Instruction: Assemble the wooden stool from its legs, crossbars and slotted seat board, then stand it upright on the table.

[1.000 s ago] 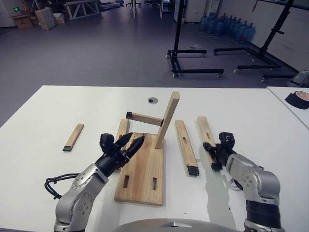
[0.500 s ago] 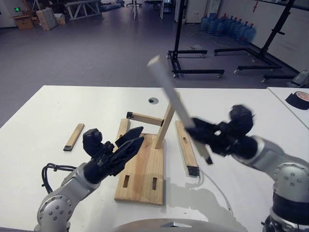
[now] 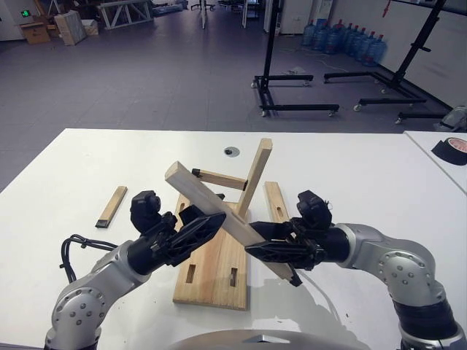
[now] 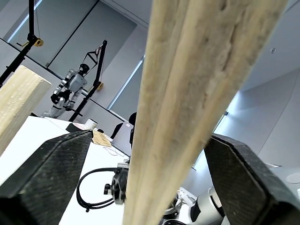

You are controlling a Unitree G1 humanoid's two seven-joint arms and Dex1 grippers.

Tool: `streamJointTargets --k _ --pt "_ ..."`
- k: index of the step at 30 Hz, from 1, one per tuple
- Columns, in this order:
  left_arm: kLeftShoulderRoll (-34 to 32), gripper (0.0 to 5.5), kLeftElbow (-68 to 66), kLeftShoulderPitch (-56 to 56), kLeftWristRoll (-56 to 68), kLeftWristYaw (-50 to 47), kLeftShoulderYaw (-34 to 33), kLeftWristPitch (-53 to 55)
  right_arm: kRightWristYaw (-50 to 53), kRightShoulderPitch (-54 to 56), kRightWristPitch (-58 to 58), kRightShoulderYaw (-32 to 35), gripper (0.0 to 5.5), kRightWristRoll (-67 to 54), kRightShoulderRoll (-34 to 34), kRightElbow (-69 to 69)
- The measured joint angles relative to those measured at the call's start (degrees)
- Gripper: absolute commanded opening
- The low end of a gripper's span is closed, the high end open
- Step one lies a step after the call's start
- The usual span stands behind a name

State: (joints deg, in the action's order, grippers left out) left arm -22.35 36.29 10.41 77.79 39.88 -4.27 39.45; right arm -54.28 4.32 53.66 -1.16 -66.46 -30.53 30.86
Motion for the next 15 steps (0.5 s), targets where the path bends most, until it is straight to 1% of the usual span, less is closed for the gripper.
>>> streamJointTargets --k 2,15 --pt "0.0 4.18 -0.4 0.0 -0.8 0.1 0.0 -0.4 0.2 -0.7 0.0 -1.0 2.02 0.2 -0.1 0.0" --pt "-0.6 2.14 -2.6 0.2 -4.6 3.1 0.0 -1.7 1.7 -3.3 -1.8 -2.9 2.02 3.5 0.3 -2.3"
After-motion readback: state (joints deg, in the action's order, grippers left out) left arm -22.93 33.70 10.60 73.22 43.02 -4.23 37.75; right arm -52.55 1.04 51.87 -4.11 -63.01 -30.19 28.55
